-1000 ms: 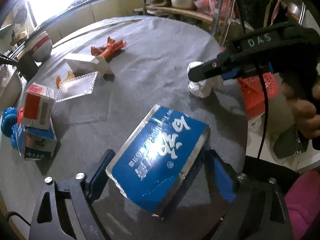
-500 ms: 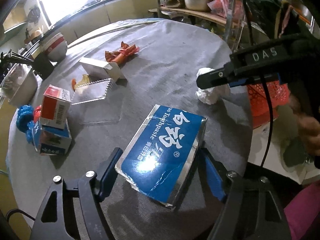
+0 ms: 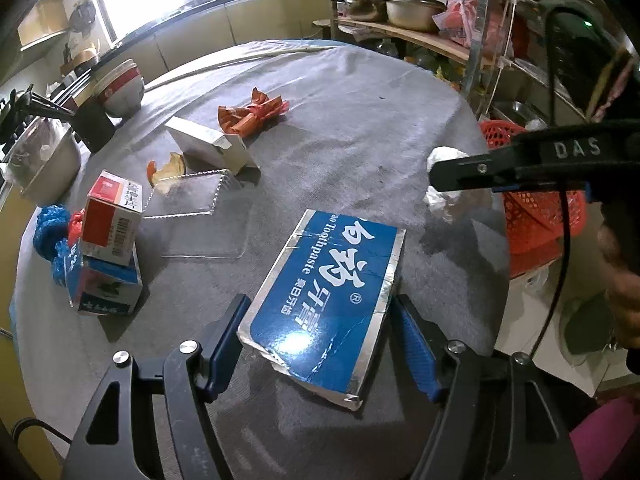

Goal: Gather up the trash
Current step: 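Grasp the white crumpled tissue with the right tool while the left tool grasps the blue toothpaste box, then carry both items to the red basket and release them from both tools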

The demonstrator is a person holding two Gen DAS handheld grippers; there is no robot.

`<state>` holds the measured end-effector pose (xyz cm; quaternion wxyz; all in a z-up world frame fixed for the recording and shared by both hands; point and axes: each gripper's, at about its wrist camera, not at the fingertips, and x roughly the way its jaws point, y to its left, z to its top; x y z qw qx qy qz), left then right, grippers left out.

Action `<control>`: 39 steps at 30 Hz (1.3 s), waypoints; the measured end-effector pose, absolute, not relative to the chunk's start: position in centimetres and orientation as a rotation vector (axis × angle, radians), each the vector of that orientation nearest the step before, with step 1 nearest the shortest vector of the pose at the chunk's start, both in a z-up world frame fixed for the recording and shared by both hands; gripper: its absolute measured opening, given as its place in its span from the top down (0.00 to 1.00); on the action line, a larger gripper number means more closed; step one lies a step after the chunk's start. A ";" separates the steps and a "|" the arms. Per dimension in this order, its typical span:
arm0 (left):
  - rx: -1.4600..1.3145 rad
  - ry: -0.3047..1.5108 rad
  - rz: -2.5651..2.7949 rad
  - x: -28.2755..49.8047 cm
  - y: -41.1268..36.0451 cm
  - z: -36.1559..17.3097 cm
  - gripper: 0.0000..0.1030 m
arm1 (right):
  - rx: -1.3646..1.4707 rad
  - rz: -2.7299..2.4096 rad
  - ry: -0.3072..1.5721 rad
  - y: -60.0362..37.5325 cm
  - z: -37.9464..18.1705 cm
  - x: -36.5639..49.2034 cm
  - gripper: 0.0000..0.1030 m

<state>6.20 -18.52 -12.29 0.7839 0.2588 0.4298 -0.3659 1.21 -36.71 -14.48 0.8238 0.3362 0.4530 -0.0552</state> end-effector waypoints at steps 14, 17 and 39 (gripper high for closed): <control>0.460 0.960 -0.807 7.7 -18.8 -13.3 0.30 | 0.399 -0.275 0.942 -34.9 -11.4 0.8 0.63; 0.469 0.955 -0.796 7.5 -19.0 -13.4 0.31 | 0.343 -0.308 0.927 -34.8 -10.7 0.5 0.63; 0.471 0.913 -0.756 6.6 -19.4 -10.5 0.31 | 0.259 -0.371 0.854 -34.8 -8.1 -1.2 0.63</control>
